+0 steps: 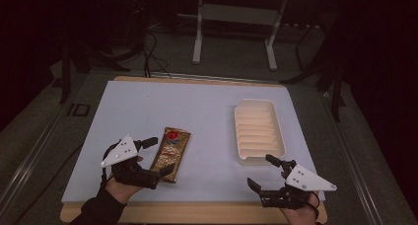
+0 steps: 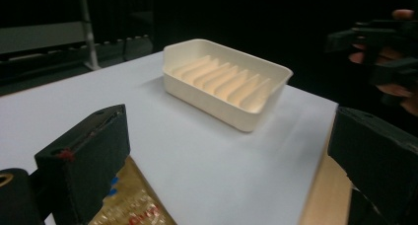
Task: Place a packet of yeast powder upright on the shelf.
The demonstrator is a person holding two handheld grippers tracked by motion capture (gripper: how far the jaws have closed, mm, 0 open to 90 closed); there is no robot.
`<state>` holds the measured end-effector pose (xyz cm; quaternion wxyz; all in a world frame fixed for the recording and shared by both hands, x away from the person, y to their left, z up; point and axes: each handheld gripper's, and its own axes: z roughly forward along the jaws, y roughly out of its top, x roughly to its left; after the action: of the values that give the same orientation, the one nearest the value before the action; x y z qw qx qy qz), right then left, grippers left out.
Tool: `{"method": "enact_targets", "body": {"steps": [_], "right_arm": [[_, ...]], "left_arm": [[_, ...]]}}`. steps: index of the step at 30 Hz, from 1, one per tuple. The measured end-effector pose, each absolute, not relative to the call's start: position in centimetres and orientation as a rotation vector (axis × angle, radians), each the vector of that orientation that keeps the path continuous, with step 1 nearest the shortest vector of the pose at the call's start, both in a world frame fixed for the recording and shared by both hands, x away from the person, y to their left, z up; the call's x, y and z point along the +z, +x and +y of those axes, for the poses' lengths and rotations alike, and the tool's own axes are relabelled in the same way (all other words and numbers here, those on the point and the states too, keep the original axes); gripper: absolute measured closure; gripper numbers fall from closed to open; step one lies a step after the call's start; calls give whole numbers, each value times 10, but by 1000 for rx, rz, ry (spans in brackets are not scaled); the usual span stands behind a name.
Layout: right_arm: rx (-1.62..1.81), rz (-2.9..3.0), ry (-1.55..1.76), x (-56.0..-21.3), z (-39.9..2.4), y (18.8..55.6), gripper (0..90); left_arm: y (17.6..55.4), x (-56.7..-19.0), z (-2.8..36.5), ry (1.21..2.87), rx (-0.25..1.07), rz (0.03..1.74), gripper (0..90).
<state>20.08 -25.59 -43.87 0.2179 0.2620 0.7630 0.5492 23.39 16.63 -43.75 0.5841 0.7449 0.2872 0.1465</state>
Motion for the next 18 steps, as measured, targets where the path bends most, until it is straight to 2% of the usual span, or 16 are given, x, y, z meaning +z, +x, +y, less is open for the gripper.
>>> {"method": "enact_targets", "body": {"steps": [12, 18], "right_arm": [[1508, 2077, 744, -439, -258, 200, 126], [1520, 2077, 747, -440, -259, 201, 133]], "left_arm": [[284, -450, 161, 1803, 436, 715, 45], [305, -456, 159, 1809, 448, 722, 92]]}}
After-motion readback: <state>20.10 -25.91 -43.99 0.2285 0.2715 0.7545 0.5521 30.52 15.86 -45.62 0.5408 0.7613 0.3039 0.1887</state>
